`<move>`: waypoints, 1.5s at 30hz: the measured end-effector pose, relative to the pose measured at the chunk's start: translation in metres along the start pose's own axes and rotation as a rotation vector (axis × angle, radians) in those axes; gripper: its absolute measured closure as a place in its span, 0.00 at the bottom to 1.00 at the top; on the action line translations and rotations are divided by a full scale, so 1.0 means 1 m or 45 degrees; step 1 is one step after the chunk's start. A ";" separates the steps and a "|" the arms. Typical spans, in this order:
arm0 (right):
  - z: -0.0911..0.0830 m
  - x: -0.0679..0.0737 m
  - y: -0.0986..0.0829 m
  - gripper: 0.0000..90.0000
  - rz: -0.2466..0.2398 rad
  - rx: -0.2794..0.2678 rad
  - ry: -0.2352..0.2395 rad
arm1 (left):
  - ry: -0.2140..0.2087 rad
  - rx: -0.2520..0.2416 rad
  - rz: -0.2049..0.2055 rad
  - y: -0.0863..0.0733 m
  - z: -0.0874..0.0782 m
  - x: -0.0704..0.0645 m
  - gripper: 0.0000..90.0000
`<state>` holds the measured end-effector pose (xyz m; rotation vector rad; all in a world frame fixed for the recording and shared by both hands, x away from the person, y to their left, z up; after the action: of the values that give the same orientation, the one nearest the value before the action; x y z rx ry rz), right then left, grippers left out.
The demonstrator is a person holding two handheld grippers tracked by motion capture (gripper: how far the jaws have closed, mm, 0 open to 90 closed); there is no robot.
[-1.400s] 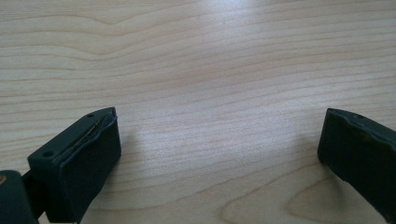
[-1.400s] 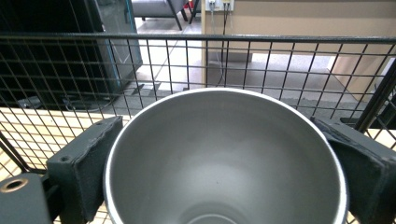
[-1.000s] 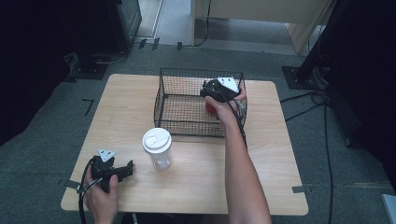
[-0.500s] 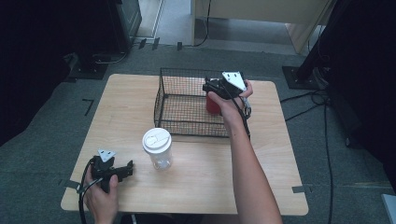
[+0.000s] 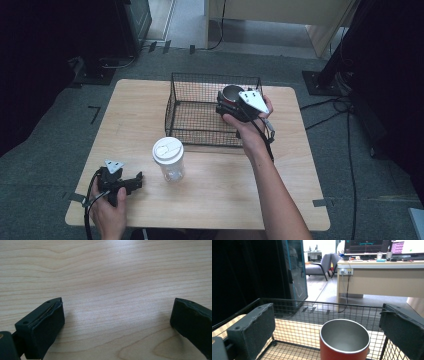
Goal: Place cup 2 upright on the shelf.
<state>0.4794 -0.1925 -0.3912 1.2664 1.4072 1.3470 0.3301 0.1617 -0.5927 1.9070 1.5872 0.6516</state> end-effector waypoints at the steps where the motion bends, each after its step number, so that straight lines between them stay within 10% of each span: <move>1: -0.003 0.003 0.000 0.01 0.000 0.000 0.010 | 0.000 0.000 0.000 0.000 0.000 0.000 0.00; 45: -0.098 0.053 -0.057 0.01 -0.062 0.020 0.147 | 0.000 0.004 0.004 0.000 0.000 0.000 0.00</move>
<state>0.3665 -0.1560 -0.4313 1.1729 1.5208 1.3975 0.3299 0.1620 -0.5927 1.9123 1.5863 0.6507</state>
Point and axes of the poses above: each handheld gripper's, and its own axes: z roughly forward along the jaws, y roughly out of its top, x roughly to its left, the point moved 10 cm from there along z, roughly forward along the jaws
